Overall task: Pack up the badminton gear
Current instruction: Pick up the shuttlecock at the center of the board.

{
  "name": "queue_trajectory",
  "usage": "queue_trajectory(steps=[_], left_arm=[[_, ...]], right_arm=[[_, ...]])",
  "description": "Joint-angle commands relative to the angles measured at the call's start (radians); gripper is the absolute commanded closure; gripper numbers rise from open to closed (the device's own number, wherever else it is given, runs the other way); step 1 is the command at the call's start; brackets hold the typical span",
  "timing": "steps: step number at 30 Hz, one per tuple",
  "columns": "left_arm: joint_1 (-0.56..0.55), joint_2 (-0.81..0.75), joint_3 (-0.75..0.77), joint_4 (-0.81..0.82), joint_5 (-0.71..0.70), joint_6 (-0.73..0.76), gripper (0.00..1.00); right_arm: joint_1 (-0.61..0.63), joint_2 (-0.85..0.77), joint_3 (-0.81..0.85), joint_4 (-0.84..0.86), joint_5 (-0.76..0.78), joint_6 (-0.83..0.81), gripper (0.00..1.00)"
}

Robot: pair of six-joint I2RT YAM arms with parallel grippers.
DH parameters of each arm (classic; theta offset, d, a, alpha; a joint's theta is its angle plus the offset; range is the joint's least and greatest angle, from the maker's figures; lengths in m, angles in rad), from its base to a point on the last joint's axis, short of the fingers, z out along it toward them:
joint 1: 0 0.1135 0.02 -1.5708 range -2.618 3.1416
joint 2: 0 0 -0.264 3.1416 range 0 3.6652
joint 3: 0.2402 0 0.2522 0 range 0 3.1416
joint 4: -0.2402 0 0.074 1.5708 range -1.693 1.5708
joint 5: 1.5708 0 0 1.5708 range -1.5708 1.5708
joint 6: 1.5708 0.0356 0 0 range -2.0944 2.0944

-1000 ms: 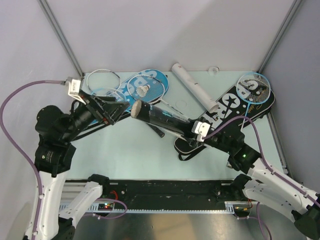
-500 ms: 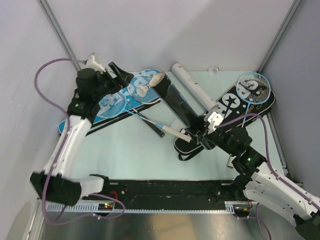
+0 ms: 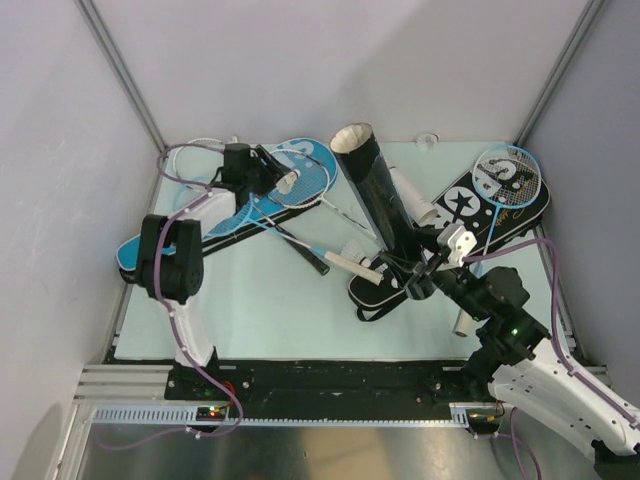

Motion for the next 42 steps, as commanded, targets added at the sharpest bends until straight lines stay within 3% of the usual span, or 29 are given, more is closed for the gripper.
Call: queue_trajectory(steps=[1, 7, 10, 17, 19, 29, 36, 42], left_arm=[[0.006, 0.098, 0.091, 0.174, -0.017, -0.1, 0.31], [0.006, 0.225, 0.15, 0.225, -0.019, -0.129, 0.35], [0.007, 0.25, 0.154, 0.249, -0.018, -0.138, 0.43], [0.01, 0.211, 0.119, 0.264, -0.018, -0.101, 0.89], [0.01, 0.181, 0.104, 0.266, -0.009, -0.082, 0.97], [0.013, -0.096, 0.013, 0.195, 0.113, 0.026, 1.0], [0.015, -0.382, -0.001, -0.152, 0.148, 0.256, 1.0], [0.018, -0.659, -0.022, -0.365, 0.213, 0.361, 1.0]], right_arm=[[0.007, -0.027, 0.016, 0.05, -0.025, 0.01, 0.68], [0.012, -0.036, 0.017, 0.047, -0.086, -0.013, 0.68], [0.015, -0.042, 0.017, 0.046, -0.076, -0.013, 0.68], [0.019, -0.039, 0.016, 0.035, -0.052, -0.001, 0.69], [0.021, -0.027, 0.016, 0.028, -0.051, 0.007, 0.7], [0.04, 0.022, 0.011, 0.029, 0.002, -0.056, 0.69], [0.041, 0.023, 0.012, -0.021, 0.011, -0.138, 0.68], [0.042, 0.044, 0.003, -0.07, -0.065, -0.226, 0.68]])
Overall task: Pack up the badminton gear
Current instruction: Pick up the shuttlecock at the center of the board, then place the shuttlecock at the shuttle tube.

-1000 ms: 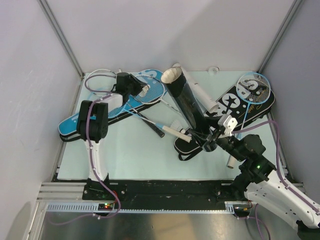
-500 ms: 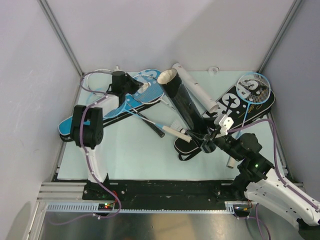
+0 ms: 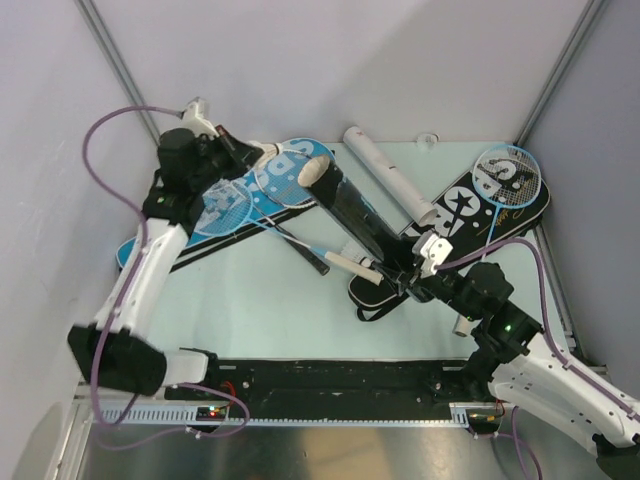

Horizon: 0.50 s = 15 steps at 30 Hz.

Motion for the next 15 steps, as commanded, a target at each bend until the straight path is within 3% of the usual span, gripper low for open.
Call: queue_trajectory(steps=[1, 6, 15], left_arm=[[0.007, -0.188, -0.004, -0.244, 0.07, 0.149, 1.0], [0.007, -0.319, 0.061, -0.436, 0.091, 0.217, 1.0], [0.007, -0.427, 0.094, -0.564, 0.269, 0.252, 1.0]], right_arm=[[0.006, 0.013, 0.003, 0.024, -0.063, -0.107, 0.68], [0.001, 0.063, -0.007, 0.044, -0.116, -0.238, 0.68], [-0.074, 0.133, -0.008, 0.031, -0.144, -0.451, 0.67]])
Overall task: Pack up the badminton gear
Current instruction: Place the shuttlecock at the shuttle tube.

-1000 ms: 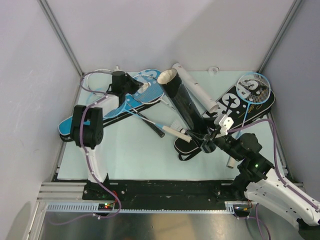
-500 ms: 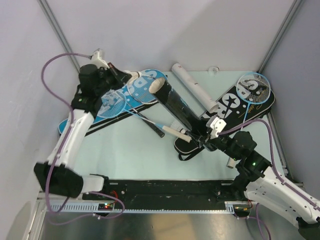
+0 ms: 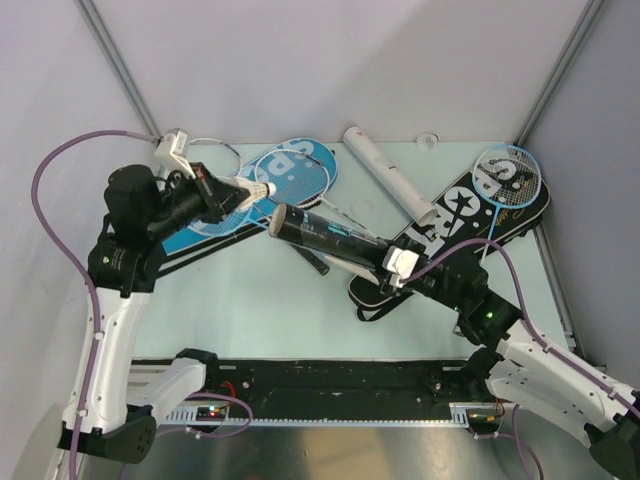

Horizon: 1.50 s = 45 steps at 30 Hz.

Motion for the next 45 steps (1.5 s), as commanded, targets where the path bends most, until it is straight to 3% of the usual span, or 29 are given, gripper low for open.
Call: queue_trajectory(steps=[1, 9, 34, 45], left_arm=[[0.007, -0.021, 0.056, -0.105, 0.134, 0.062, 1.0], [0.007, -0.036, 0.112, -0.189, 0.154, 0.128, 1.0], [-0.016, -0.029, 0.051, -0.2, 0.442, 0.127, 1.0], [-0.064, 0.007, 0.025, -0.2, 0.433, 0.127, 1.0]], right_arm=[[-0.05, -0.012, 0.011, 0.051, -0.023, -0.124, 0.67], [-0.121, 0.03, 0.011, 0.02, -0.027, -0.164, 0.67], [-0.101, -0.003, 0.007, 0.061, -0.14, -0.13, 0.67], [-0.057, -0.013, 0.002, 0.106, -0.133, -0.133, 0.68]])
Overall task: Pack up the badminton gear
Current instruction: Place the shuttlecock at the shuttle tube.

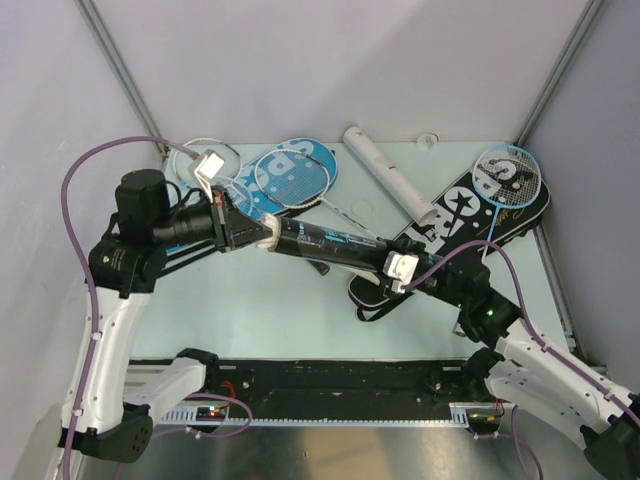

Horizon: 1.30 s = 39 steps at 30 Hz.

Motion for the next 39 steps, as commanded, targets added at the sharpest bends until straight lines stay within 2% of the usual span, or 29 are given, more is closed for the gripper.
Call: queue_trajectory(steps=[1, 17, 29, 39], left_arm=[[-0.026, 0.015, -0.01, 0.011, 0.023, 0.007, 1.0], [-0.077, 0.012, -0.058, 0.035, -0.011, -0.012, 1.0], [-0.074, -0.043, 0.001, 0.03, -0.166, -0.029, 1.0], [-0.073, -0.021, -0.008, 0.038, -0.097, -0.047, 1.0]], right_arm=[[0.016, -0.023, 0.01, 0.112, -0.01, -0.001, 0.68], [0.066, 0.016, 0.004, 0.208, 0.048, 0.015, 0.68], [0.064, -0.024, -0.004, 0.165, 0.034, 0.024, 0.69], [0.064, -0.031, -0.004, 0.174, 0.012, 0.033, 0.69]])
